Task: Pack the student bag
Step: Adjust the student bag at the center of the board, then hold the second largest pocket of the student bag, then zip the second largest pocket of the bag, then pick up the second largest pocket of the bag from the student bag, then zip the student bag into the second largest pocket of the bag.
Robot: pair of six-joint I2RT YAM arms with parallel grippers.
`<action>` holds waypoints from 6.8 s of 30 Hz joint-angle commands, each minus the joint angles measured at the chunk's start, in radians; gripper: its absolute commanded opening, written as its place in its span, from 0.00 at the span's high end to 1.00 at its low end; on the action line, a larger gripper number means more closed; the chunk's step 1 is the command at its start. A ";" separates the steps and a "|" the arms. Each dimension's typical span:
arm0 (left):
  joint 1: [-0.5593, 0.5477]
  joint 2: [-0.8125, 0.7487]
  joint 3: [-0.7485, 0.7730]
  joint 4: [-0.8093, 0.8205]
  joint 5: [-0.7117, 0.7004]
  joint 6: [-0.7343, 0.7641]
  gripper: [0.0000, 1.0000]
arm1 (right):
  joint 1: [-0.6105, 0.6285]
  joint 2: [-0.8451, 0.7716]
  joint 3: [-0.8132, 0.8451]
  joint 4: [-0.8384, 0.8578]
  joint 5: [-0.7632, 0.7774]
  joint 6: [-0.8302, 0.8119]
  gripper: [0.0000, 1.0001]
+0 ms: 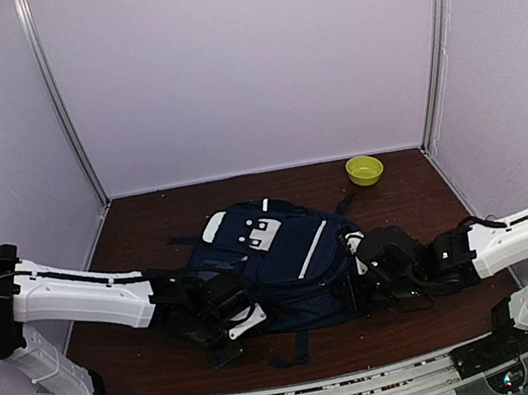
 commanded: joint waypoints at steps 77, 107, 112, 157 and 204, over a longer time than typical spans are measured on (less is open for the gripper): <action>-0.005 -0.029 0.018 0.715 -0.045 0.675 1.00 | -0.084 -0.085 -0.024 -0.070 0.112 0.035 1.00; -0.002 -0.615 -0.381 0.831 -0.133 0.193 0.02 | 0.038 0.159 0.238 0.056 -0.132 -0.076 1.00; -0.001 -0.537 -0.221 0.624 -0.085 0.245 0.05 | 0.044 0.168 0.256 0.019 -0.085 -0.073 1.00; -0.031 -0.152 -0.142 0.650 -0.208 0.395 0.79 | 0.030 0.265 0.166 0.029 -0.158 -0.021 0.64; -0.035 -0.284 -0.205 0.720 -0.281 0.337 1.00 | 0.037 0.112 0.371 -0.061 -0.257 -0.149 1.00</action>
